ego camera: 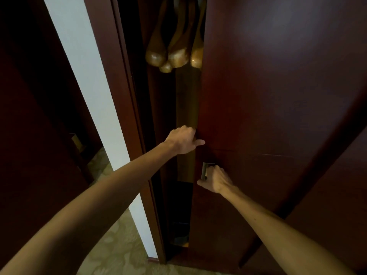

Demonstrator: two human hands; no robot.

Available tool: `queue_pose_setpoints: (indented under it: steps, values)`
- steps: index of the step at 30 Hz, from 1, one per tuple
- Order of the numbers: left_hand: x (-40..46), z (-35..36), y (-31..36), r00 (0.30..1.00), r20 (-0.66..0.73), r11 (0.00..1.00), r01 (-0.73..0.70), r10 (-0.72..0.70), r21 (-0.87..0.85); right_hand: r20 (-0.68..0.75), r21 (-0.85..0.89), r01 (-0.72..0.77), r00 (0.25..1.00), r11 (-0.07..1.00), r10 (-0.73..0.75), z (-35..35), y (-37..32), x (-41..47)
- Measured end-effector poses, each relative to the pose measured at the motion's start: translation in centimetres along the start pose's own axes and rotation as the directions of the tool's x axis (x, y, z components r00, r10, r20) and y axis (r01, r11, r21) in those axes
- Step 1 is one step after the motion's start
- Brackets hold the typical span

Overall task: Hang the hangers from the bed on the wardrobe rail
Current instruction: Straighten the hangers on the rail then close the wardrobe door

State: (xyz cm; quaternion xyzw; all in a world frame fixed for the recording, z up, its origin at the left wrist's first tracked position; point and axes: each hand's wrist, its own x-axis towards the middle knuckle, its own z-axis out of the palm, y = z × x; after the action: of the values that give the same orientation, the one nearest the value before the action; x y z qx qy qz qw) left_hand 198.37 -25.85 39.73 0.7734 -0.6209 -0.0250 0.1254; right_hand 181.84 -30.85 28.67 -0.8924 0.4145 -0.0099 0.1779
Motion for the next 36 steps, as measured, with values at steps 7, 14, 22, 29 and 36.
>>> queue_pose_setpoints:
  steps: [7,14,22,29,36]
  values:
    - [-1.6,-1.3,-2.3,1.000,0.012,1.000,0.009,-0.009,-0.018,0.026,0.020,0.061,0.998,0.998,-0.061,0.9,-2.7,1.0]
    - [-2.7,-2.5,-4.0,0.990,0.057,0.991,0.130,-0.129,-0.023,0.069,0.029,0.131,0.989,0.991,-0.133,1.4,-5.0,1.9]
    - [-4.4,-2.6,-3.1,0.974,-0.080,0.885,0.228,-0.214,0.406,0.042,0.111,0.184,0.981,0.977,-0.190,2.1,-7.5,2.4]
    - [-4.9,-1.2,-3.9,0.963,-0.181,0.785,0.267,-0.199,0.559,0.013,0.088,0.189,0.982,0.978,-0.191,2.4,-9.7,2.5]
    - [-5.6,-1.4,-4.4,0.969,-0.202,0.763,0.235,-0.139,0.602,-0.011,0.093,0.191,0.982,0.977,-0.191,2.9,-10.3,2.6]
